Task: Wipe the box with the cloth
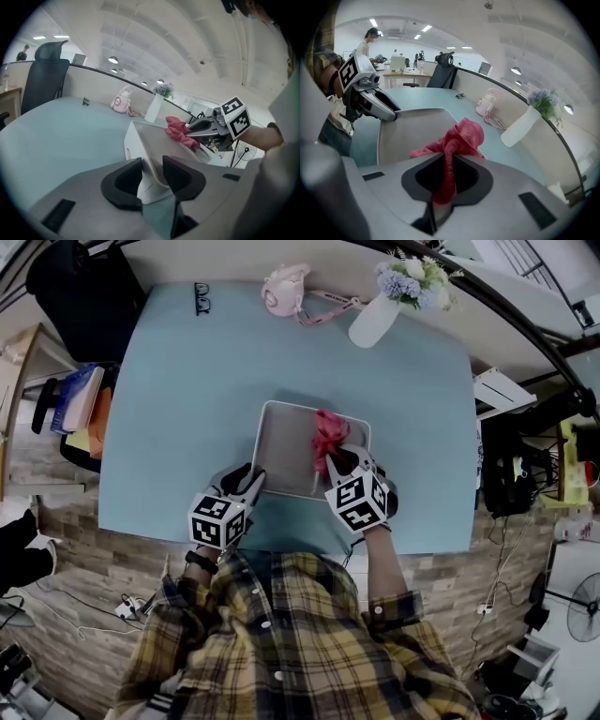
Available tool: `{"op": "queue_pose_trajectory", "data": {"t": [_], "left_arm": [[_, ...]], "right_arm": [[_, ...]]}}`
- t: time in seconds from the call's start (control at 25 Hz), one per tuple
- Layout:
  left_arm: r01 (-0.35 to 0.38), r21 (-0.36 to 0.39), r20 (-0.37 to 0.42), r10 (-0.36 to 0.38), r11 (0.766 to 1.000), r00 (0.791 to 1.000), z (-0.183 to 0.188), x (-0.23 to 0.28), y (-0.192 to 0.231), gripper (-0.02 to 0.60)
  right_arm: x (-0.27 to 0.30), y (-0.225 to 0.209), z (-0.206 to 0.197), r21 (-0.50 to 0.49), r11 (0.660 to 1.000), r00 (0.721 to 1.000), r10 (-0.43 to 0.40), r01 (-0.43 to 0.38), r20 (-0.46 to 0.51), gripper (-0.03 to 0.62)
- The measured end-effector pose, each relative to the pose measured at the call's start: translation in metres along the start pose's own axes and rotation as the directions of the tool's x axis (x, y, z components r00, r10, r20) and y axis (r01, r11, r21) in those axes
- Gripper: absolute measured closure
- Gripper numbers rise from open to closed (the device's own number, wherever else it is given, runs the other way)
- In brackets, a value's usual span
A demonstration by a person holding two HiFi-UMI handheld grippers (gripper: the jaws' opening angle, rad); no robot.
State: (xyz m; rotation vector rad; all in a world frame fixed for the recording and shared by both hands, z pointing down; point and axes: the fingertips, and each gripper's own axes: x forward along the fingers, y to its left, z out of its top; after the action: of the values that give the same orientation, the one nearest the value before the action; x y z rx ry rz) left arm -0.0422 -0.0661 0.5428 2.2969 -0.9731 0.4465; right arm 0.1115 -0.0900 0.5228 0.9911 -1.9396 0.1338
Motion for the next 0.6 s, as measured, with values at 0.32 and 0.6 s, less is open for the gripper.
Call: {"op": "queue_pose_trajectory", "data": {"t": [0.32, 0.6], "left_arm": [[0.003, -0.005, 0.001, -0.003, 1.0, 1.0, 0.001, 0.0, 0.001, 0.446], [0.005, -0.002, -0.004, -0.005, 1.0, 1.0, 0.002, 0.0, 0.002, 0.445]], "right_arm": [[-0.021, -0.027, -0.043, 0.113, 0.992, 0.997, -0.059, 0.063, -0.045, 0.548], [-0.036, -0.037, -0.066, 0.194, 0.976, 0.994, -0.085, 0.096, -0.065, 0.548]]}}
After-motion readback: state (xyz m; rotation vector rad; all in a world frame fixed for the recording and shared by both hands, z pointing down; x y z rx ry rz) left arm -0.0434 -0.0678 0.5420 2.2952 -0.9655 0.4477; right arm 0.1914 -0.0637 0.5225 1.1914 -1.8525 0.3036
